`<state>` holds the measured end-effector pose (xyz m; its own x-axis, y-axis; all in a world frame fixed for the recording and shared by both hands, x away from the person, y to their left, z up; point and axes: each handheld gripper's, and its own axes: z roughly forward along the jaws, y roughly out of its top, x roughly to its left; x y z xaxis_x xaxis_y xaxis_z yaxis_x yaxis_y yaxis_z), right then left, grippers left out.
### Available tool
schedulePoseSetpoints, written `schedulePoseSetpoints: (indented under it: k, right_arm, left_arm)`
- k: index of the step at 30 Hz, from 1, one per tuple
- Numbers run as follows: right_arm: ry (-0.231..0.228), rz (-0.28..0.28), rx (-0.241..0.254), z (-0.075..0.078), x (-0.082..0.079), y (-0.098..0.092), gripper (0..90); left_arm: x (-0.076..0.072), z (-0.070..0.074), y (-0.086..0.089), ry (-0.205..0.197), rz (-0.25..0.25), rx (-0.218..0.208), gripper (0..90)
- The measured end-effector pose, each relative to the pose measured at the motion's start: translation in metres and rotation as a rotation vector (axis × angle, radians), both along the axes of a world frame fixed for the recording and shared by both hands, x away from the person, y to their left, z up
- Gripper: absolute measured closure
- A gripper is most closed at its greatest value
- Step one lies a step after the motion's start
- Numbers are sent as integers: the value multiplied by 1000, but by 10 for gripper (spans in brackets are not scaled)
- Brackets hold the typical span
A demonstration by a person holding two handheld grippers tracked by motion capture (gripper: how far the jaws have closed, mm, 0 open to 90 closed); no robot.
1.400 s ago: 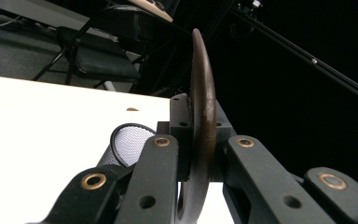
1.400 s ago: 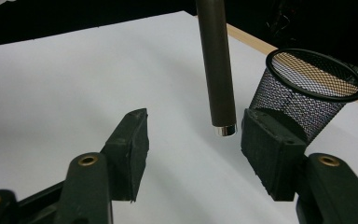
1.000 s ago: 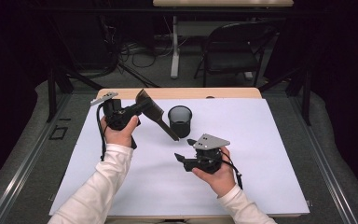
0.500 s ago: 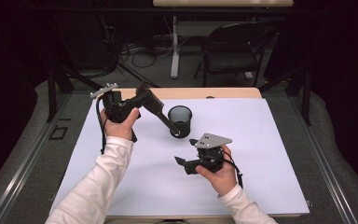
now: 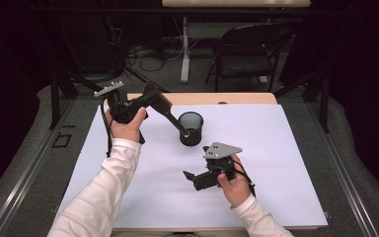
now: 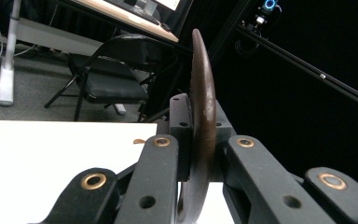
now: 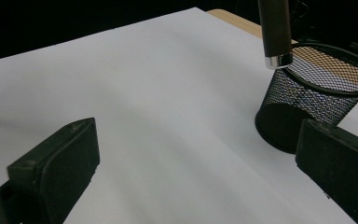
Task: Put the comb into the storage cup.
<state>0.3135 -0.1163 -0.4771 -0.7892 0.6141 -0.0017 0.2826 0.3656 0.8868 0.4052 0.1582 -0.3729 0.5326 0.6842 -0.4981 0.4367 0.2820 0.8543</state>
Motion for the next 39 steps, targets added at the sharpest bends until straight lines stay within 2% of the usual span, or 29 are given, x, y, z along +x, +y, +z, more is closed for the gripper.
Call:
schedulePoseSetpoints:
  k: [7, 10, 16, 32, 39]
  right_arm:
    - [-13, -8, -3, 1, -1, 0, 0]
    - [-21, -13, 11, 2, -1, -1, 0]
    - [-22, -16, -3, 1, -1, -2, 0]
    - [-30, -23, 5, 2, 0, -5, 0]
    - [-27, -17, 0, 2, 0, -5, 8]
  left_arm:
    - [3, 3, 0, -9, 13, 3, 858]
    - [5, 3, 0, -9, 18, 4, 859]
    - [9, 4, -1, -17, 35, 8, 859]
    - [24, 4, -8, -35, 72, 44, 858]
    - [31, 1, -14, -22, 86, 51, 859]
